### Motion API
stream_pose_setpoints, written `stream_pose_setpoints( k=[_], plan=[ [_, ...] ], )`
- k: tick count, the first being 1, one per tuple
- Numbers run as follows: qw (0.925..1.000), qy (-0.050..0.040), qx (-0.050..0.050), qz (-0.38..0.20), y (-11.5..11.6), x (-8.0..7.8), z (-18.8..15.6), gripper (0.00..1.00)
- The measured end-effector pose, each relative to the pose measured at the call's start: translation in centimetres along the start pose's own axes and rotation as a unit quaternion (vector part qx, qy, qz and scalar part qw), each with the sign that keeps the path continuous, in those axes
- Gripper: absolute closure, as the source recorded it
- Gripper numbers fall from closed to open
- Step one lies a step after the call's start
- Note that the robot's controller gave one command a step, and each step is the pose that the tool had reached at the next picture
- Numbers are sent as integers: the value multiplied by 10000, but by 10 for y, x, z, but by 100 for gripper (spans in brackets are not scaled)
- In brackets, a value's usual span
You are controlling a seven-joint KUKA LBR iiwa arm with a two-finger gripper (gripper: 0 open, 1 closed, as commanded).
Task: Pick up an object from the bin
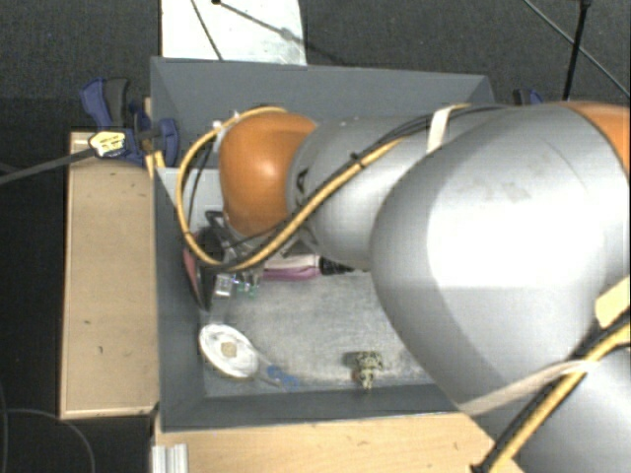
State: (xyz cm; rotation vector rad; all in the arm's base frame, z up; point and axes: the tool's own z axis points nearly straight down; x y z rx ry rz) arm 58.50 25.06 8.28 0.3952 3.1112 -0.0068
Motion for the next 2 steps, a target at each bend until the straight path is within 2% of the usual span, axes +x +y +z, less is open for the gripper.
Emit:
stream_pose_setpoints(
  k=[1, 2],
  plan=[
    [10000, 5, 17, 1, -2, -1, 1, 100],
    [10000, -13, -50, -34, 0, 17, -107, 100]
  ],
)
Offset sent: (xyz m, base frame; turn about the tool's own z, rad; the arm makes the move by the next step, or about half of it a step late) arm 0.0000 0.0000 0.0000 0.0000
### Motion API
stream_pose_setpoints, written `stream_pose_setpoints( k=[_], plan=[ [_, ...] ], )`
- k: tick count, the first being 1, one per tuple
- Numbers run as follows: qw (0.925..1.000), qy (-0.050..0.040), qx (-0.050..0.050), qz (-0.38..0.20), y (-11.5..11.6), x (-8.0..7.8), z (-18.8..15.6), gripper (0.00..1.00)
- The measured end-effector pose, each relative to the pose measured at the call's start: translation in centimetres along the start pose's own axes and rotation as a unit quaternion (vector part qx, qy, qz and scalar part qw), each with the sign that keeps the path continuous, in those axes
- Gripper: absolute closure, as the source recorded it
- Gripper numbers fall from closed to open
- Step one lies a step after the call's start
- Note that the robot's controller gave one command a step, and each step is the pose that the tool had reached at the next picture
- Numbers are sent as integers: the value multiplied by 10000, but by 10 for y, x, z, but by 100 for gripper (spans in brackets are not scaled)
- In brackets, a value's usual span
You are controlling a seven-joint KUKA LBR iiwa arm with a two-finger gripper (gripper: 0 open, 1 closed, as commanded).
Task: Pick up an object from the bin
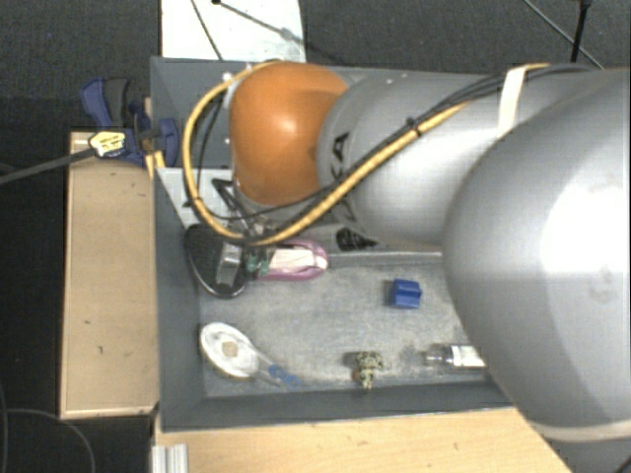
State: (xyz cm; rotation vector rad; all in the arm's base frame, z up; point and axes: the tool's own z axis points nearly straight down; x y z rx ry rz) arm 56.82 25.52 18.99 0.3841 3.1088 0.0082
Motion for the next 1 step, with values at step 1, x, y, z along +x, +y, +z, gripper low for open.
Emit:
stream_pose_setpoints(
  k=[1],
  plan=[
    [9968, 46, 43, 792, -15, -29, 49, 100]
  ],
)
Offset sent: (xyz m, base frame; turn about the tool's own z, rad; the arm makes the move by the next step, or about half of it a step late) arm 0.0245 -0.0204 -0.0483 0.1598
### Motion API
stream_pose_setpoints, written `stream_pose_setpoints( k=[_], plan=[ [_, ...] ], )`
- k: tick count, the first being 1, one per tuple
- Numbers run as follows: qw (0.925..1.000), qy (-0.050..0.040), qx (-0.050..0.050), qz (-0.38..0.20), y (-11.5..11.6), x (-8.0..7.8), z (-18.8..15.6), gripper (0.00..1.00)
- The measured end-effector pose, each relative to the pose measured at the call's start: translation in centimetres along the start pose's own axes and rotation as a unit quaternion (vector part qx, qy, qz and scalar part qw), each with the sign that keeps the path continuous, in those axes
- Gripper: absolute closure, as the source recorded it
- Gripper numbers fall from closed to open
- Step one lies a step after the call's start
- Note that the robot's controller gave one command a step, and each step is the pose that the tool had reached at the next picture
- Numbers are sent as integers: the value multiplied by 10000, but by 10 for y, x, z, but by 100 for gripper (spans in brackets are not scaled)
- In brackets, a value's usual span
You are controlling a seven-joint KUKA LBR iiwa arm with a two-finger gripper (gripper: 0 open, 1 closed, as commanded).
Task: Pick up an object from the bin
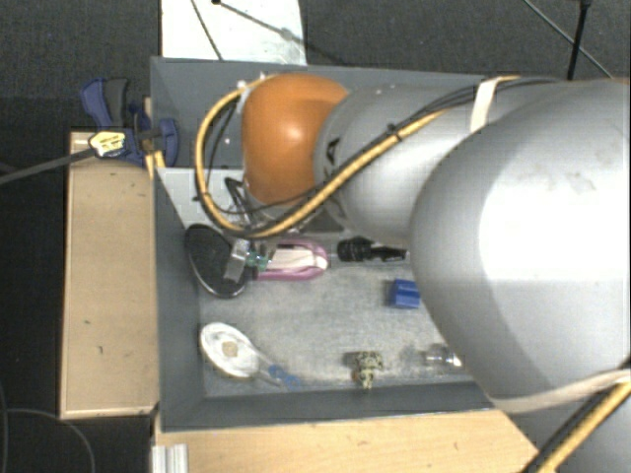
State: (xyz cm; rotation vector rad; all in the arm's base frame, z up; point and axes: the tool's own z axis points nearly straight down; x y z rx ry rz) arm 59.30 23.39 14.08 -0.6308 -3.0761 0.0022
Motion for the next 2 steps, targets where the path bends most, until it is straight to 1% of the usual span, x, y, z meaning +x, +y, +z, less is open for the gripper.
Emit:
stream_pose_setpoints(
  k=[1, 2],
  plan=[
    [10000, -8, -7, -16, 1, 0, -1, 0],
    [9992, 11, 11, 392, 7, 10, 75, 0]
  ],
)
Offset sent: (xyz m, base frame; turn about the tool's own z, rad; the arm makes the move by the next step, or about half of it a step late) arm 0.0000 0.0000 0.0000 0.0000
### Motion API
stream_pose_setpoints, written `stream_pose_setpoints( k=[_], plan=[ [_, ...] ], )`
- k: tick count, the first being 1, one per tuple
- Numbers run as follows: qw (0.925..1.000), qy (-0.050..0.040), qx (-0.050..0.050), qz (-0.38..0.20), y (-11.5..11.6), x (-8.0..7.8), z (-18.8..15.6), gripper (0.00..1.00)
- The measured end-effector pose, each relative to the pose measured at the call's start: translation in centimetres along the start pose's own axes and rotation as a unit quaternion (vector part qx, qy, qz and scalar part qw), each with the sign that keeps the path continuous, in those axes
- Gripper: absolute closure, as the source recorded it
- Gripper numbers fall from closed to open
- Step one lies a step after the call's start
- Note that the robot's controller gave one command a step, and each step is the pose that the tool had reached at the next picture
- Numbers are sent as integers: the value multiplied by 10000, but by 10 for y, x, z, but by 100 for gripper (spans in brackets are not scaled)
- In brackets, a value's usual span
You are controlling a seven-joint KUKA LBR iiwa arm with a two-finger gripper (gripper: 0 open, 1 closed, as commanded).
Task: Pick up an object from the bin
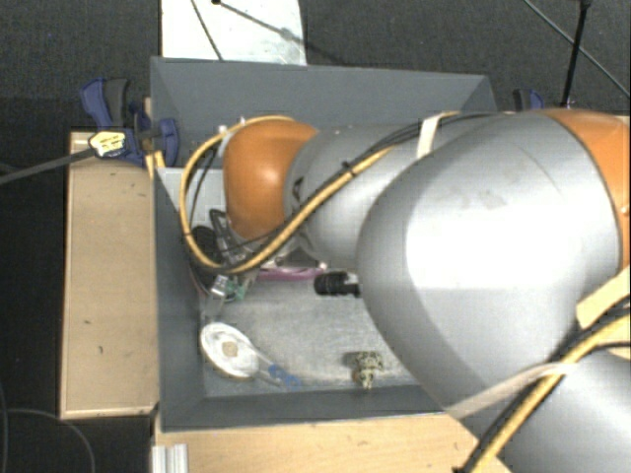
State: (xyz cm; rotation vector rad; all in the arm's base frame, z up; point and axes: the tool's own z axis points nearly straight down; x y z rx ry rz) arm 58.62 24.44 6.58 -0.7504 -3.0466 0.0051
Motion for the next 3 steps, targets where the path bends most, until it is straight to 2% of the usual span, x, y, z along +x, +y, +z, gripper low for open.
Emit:
stream_pose_setpoints(
  k=[1, 2, 3],
  plan=[
    [10000, -22, -15, -1, 0, -2, -4, 100],
    [9967, -47, -45, -806, 7, 6, -115, 100],
    [9970, -52, -55, -771, 6, 11, -205, 100]
  ],
)
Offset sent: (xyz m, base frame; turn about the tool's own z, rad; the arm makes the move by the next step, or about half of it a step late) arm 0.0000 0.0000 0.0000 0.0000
